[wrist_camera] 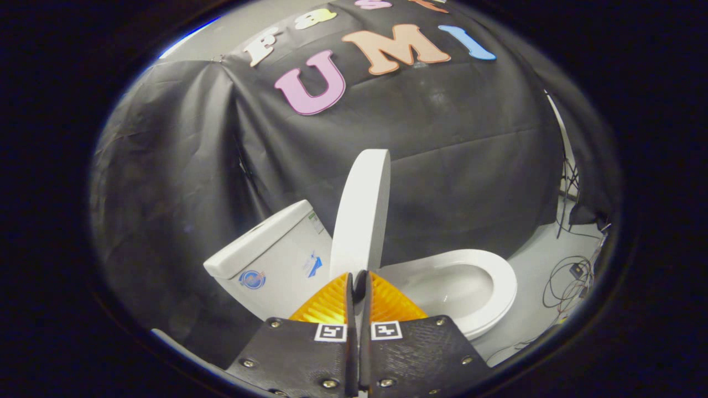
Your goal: Open the toilet lid.
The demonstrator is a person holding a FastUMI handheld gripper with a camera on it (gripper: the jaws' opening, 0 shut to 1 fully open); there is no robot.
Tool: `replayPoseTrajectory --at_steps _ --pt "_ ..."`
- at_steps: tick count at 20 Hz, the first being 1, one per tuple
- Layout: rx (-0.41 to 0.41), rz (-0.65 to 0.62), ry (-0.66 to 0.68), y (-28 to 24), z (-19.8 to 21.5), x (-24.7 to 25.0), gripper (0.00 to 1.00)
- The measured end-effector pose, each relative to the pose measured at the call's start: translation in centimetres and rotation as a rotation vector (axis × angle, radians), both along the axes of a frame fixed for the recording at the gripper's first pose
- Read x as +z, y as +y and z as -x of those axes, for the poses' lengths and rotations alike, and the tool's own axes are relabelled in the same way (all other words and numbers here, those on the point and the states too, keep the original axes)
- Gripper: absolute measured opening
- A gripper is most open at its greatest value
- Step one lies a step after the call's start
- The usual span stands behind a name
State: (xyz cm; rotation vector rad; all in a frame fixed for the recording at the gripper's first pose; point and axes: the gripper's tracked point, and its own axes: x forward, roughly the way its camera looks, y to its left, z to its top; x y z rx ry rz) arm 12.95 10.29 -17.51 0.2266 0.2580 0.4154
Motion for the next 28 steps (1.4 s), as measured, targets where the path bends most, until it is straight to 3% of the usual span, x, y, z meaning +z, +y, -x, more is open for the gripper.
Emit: replayPoseTrajectory --at_steps 14,28 --pt "0.086 0.050 -0.081 1.0 0.4 0.3 0.02" --pt "0.166 0.021 -0.115 1.5 1.0 0.5 0.02"
